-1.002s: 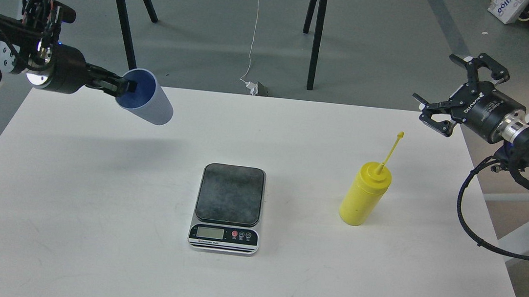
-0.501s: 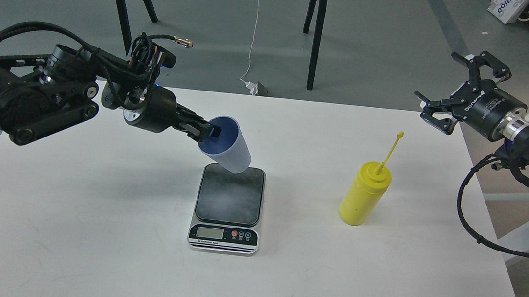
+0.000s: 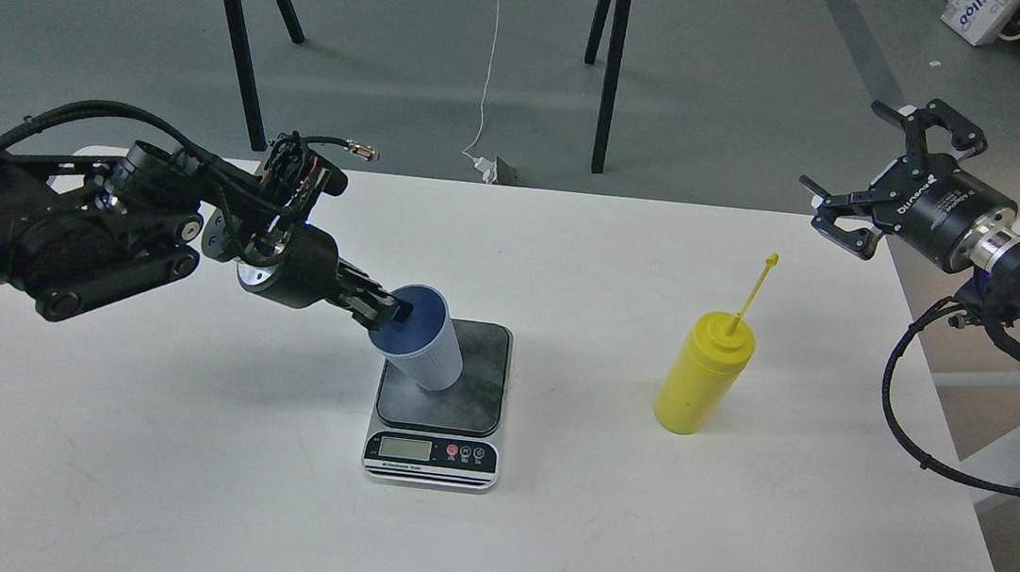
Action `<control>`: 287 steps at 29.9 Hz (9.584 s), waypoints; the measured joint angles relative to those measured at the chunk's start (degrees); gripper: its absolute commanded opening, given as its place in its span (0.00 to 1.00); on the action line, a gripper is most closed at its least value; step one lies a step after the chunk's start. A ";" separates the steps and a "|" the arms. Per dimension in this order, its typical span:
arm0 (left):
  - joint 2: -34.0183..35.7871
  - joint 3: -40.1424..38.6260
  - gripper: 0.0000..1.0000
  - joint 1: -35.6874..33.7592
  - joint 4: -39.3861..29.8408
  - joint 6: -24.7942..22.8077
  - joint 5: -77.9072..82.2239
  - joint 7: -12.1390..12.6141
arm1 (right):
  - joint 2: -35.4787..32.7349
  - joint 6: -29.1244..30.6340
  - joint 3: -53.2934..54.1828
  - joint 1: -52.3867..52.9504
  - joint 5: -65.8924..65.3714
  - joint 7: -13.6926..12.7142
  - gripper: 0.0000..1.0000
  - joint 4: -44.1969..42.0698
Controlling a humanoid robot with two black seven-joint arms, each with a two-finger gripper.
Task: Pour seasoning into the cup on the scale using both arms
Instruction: 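Lower the cup onto the scale and open the left gripper, then raise the left gripper away from the cup to its rest pose, then reach the right gripper to the yellow bottle and close around it, then lift the yellow bottle with the right gripper toward the cup, then tilt the bottle nozzle-down over the cup with the right gripper, then raise the bottle upright and carry it back beside the scale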
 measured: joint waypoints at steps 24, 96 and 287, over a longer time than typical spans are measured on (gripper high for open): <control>0.77 -0.91 0.90 -0.13 -0.64 -0.02 -6.34 0.00 | -0.26 0.00 0.00 -0.45 0.04 0.00 0.99 0.05; 8.31 -13.65 0.99 9.78 27.97 -0.01 -67.10 0.00 | -1.28 0.00 4.22 -42.85 40.61 -7.34 0.99 21.65; 8.62 -16.48 0.99 12.94 29.20 -0.01 -66.88 0.00 | 27.15 0.01 37.27 -36.23 -2.21 -7.34 0.43 11.23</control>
